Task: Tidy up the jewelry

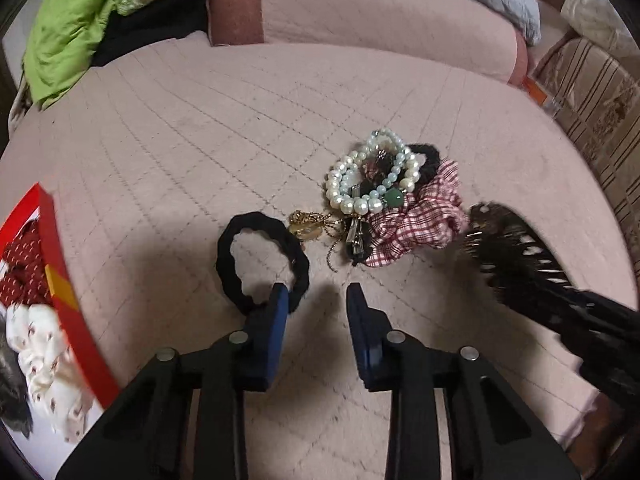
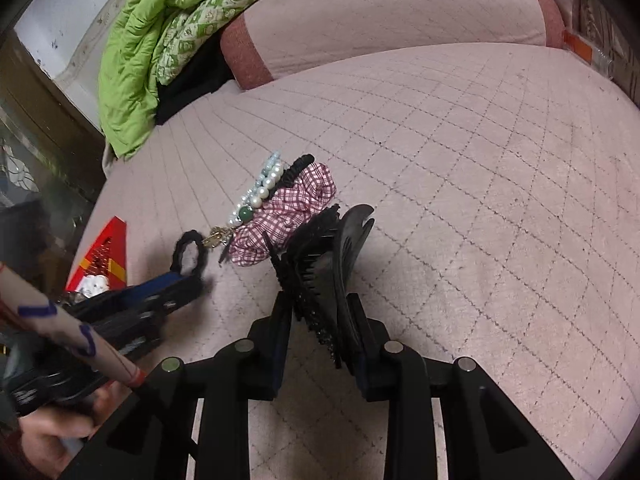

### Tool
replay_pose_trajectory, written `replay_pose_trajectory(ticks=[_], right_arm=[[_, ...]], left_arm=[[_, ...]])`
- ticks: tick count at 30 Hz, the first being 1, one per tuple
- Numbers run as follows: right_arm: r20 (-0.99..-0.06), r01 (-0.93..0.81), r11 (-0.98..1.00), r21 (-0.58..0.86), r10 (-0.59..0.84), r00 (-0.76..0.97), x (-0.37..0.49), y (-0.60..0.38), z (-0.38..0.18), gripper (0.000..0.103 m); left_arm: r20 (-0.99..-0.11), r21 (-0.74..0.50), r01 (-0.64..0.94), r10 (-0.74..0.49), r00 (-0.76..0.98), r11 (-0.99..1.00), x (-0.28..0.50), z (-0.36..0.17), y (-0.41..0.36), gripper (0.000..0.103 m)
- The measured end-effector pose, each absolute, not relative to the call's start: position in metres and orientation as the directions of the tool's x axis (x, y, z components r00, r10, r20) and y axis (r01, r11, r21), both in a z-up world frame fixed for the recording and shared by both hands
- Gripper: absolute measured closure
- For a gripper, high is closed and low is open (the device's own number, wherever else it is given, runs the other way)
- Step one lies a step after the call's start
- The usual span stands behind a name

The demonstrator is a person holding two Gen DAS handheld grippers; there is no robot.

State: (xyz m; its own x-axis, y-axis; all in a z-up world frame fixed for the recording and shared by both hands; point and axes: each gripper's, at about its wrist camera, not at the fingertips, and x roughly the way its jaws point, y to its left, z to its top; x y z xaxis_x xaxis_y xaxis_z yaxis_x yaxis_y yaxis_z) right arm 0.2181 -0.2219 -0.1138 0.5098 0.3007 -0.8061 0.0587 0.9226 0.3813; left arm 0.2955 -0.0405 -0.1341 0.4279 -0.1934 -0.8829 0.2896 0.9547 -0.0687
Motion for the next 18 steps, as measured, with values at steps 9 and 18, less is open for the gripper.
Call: replay_pose_trajectory(ticks=[9,18], right_arm=[[-0.771,0.027,0.904,0.428,0.349,0.534,0.212,-0.221,-0.098,0.074],[-0.747,-0.006,0.903,0.429,0.358,0.559,0.203,-0.217,-0.084,0.074]], left_arm=[[-0.866,-0.065,0.288,-0.197,0.459,0.955,0.282,-0.132,-0.037,0.097],[-0.803,-0.092,0.336,-0.269,0.531,0.938,0.220,-0.094,-0.047,0.097]])
